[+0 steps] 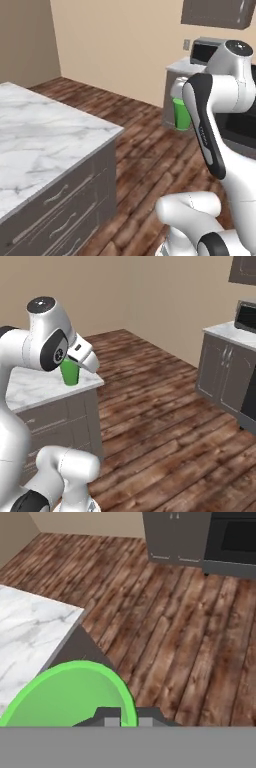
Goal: There is a tray on the dining counter. Grab the cup, mug, and pitcher and place them on the tray. The pitcher may be placed next to the tray if it cannot fit the tray.
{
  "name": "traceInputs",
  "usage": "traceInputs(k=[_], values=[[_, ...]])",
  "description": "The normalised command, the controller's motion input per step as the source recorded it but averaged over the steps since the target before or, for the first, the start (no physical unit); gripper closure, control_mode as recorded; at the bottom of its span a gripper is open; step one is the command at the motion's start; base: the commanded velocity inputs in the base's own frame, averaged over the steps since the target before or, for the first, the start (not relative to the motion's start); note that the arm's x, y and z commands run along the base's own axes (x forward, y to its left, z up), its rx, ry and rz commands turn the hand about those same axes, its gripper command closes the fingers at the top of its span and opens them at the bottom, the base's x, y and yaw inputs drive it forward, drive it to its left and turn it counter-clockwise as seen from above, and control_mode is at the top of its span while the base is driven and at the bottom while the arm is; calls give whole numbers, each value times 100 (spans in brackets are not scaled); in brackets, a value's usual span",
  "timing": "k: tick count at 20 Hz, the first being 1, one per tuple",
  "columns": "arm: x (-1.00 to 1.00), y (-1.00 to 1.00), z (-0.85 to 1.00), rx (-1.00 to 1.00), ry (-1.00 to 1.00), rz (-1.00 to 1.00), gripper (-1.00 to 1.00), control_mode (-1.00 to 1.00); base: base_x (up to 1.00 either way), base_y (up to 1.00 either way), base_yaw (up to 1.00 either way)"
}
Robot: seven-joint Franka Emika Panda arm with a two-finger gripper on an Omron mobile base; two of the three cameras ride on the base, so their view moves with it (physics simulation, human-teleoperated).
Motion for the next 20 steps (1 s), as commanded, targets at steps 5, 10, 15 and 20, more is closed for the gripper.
traceInputs(k=[5,10,15,20], values=[[0,0,0,0,0,0,100,100,61,-100,3],[0,0,0,0,0,0,100,100,79,-88,15],[0,0,0,0,0,0,100,100,65,-96,17],[0,0,0,0,0,0,100,100,54,-90,22]])
